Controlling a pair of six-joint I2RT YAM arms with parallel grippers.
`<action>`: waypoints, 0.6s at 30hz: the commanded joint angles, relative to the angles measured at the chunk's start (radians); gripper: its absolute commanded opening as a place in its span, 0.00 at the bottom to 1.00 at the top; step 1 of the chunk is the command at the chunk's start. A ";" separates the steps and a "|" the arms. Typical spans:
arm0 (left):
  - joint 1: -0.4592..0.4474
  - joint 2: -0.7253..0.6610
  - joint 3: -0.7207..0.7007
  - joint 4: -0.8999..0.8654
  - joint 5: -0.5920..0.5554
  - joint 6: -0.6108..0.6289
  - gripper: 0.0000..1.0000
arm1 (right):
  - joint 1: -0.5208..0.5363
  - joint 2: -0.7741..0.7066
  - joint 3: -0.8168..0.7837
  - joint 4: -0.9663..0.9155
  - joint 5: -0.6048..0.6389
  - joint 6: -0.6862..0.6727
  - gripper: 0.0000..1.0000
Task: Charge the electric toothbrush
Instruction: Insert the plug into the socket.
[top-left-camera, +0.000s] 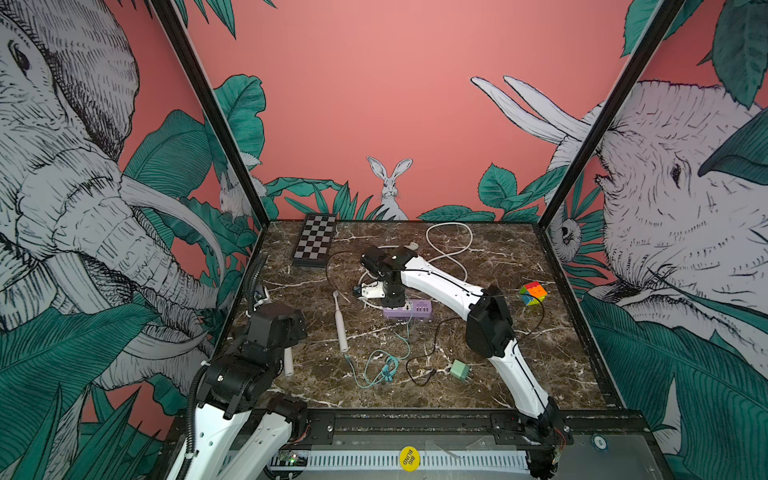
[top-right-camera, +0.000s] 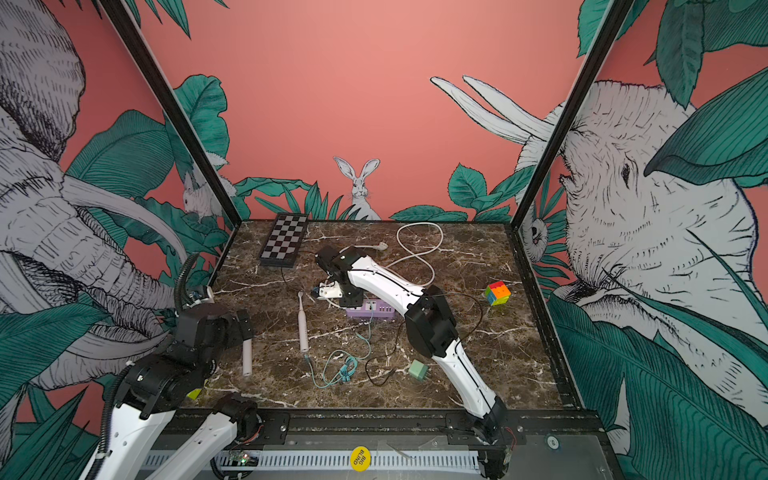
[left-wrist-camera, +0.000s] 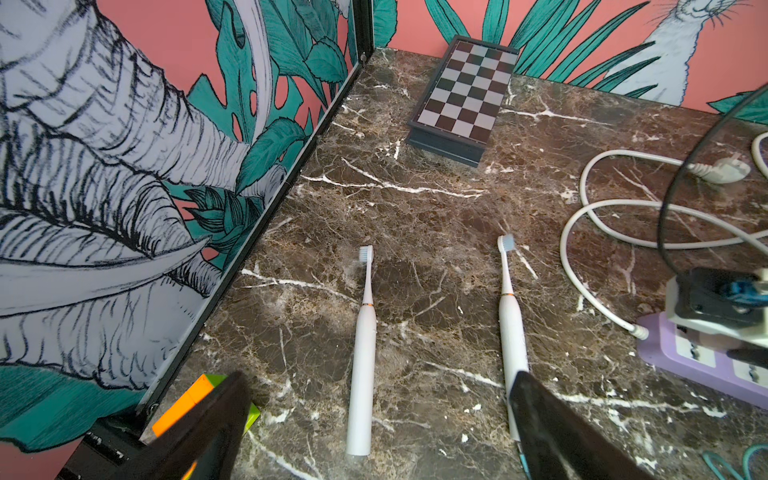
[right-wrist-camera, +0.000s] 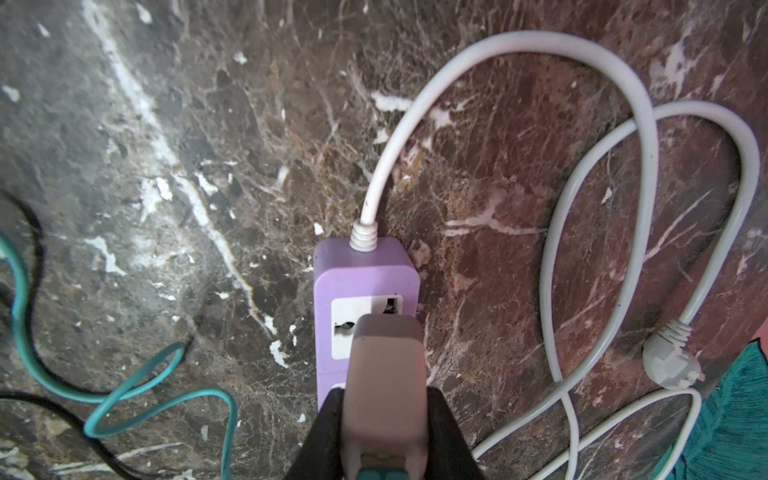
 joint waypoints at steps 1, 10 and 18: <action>0.004 0.003 -0.007 -0.006 -0.014 -0.011 0.99 | -0.003 0.023 0.038 -0.044 -0.025 0.037 0.00; 0.005 0.015 -0.010 -0.004 -0.005 -0.010 0.99 | -0.010 0.039 0.032 -0.062 -0.047 0.021 0.00; 0.004 0.030 -0.012 -0.001 0.005 -0.009 0.99 | -0.017 0.101 0.048 -0.076 -0.048 -0.008 0.00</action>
